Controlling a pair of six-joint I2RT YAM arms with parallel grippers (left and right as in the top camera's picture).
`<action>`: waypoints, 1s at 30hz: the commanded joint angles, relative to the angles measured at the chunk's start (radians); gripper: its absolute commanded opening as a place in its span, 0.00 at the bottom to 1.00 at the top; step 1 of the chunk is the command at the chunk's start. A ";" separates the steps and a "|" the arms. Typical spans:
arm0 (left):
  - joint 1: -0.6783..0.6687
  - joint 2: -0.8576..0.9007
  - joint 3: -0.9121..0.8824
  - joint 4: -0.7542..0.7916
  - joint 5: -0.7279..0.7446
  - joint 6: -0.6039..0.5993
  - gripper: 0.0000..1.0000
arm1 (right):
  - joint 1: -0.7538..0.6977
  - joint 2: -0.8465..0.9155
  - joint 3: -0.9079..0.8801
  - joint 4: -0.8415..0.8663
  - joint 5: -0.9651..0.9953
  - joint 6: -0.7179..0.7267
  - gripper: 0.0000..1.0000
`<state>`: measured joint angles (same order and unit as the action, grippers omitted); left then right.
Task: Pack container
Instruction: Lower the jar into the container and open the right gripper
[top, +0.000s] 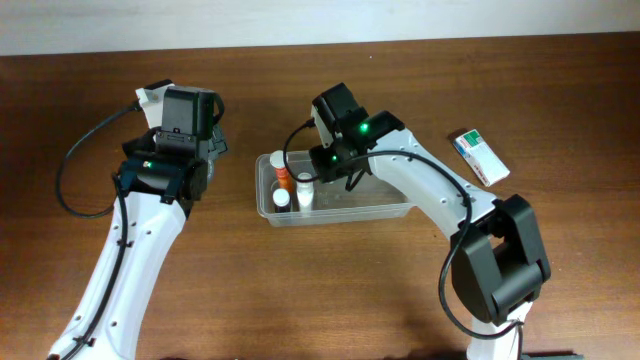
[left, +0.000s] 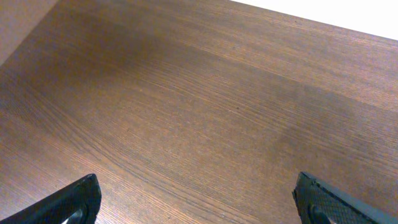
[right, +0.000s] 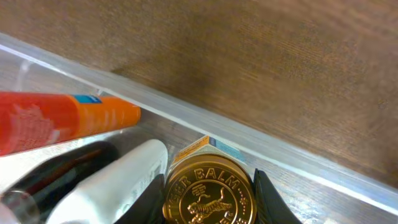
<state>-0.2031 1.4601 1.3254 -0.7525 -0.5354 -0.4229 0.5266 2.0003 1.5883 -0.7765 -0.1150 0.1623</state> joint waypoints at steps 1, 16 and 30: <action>0.003 -0.020 0.002 0.000 -0.011 0.005 0.99 | 0.004 0.007 -0.043 0.019 -0.005 0.011 0.20; 0.003 -0.021 0.002 0.000 -0.011 0.005 0.99 | -0.008 0.024 -0.052 0.060 -0.005 0.011 0.23; 0.003 -0.021 0.002 0.000 -0.011 0.005 0.99 | -0.011 0.057 -0.052 0.084 -0.005 0.011 0.23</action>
<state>-0.2031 1.4601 1.3254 -0.7525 -0.5354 -0.4229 0.5232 2.0369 1.5406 -0.7006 -0.1150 0.1654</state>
